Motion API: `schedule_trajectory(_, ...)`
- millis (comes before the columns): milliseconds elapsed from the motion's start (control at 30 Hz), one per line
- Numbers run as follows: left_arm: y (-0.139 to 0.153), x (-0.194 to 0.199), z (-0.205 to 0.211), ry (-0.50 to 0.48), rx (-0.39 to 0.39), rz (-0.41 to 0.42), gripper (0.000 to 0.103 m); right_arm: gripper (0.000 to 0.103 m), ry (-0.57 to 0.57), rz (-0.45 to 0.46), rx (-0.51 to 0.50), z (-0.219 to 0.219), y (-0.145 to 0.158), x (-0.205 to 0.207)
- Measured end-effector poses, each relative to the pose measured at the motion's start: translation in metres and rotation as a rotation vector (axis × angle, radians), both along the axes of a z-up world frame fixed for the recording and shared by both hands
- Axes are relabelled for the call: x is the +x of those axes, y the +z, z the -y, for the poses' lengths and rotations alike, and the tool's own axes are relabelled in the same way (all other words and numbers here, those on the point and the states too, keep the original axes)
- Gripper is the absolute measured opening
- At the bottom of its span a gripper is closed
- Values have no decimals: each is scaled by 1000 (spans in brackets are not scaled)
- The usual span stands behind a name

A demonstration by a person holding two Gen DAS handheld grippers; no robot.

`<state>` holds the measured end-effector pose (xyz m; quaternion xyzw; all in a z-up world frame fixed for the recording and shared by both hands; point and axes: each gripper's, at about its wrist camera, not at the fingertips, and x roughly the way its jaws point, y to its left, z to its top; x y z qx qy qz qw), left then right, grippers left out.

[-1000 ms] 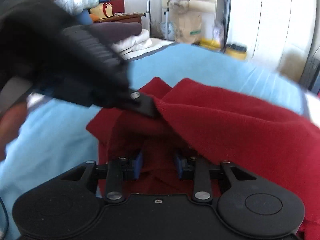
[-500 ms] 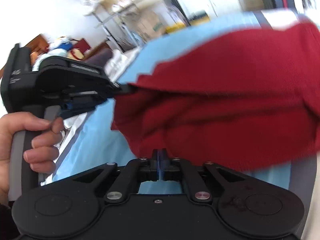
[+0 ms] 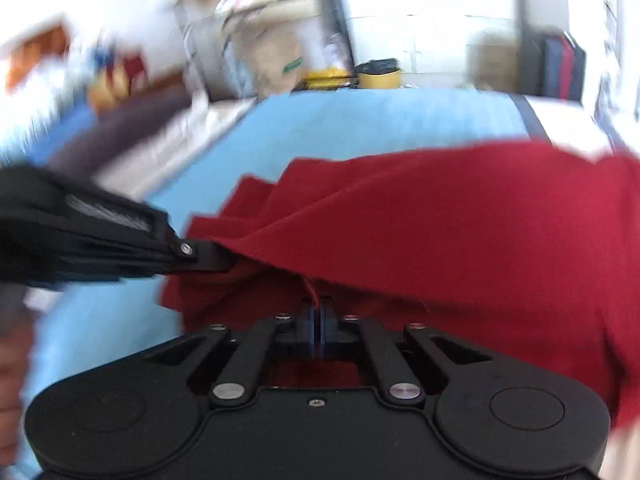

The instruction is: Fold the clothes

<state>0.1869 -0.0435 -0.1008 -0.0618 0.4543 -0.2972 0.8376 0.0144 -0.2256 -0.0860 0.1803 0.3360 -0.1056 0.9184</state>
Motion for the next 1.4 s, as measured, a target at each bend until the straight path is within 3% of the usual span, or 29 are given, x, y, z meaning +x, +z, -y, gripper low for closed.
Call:
schedule_trajectory(100,13,-1,-5,28,-47,38,0,3,-36,17,43,3,3,-30)
schedule_trajectory(300,16,-12,1,-25,-15,46,0,7,-112,-62,395,27,-28,-40)
schedule_trajectory(367,16,-12,0,-30,-32,25,0,10,-98,-94,332,20,-27,-38)
schedule_trajectory(500,17,-11,-3,-44,-116,-12,0,13,-25,-95,42,-11,2,-35)
schedule_trajectory(533,17,-11,-3,-46,-122,-13,0,18,-3,-71,-64,-22,13,-35)
schedule_trajectory(567,17,-12,-2,-44,-120,-10,0,38,31,-34,-159,-35,24,-34)
schedule_trajectory(600,16,-12,0,-41,-113,-8,0,51,74,3,-221,-45,30,-32)
schedule_trajectory(633,15,-12,0,-40,-107,-11,0,61,99,19,-246,-49,32,-27)
schedule_trajectory(733,10,-12,1,-38,-96,-29,0,61,56,-27,-241,-40,18,-2)
schedule_trajectory(800,7,-12,0,-39,-90,-40,0,61,59,-108,-233,-29,-2,14)
schedule_trajectory(833,7,-12,0,-40,-88,-41,0,53,70,-146,-215,-23,-13,20)
schedule_trajectory(900,12,-14,-6,-17,-101,-25,0,33,36,-121,-101,-2,-18,6)
schedule_trajectory(933,17,-15,-10,-7,-112,-5,0,7,11,-94,-36,9,-17,-4)
schedule_trajectory(1033,35,-19,-21,15,-116,82,0,6,-89,-23,209,39,-18,-34)
schedule_trajectory(1133,38,-23,-23,13,-117,79,0,6,-215,28,485,66,-23,-63)
schedule_trajectory(1233,32,-28,-22,-26,-156,11,0,6,-253,12,425,72,-12,-77)
schedule_trajectory(1267,31,-31,-21,-40,-157,0,0,11,-262,2,441,75,-10,-80)
schedule_trajectory(1400,31,-48,-5,-106,-85,27,1,16,-286,-61,590,80,-23,-92)
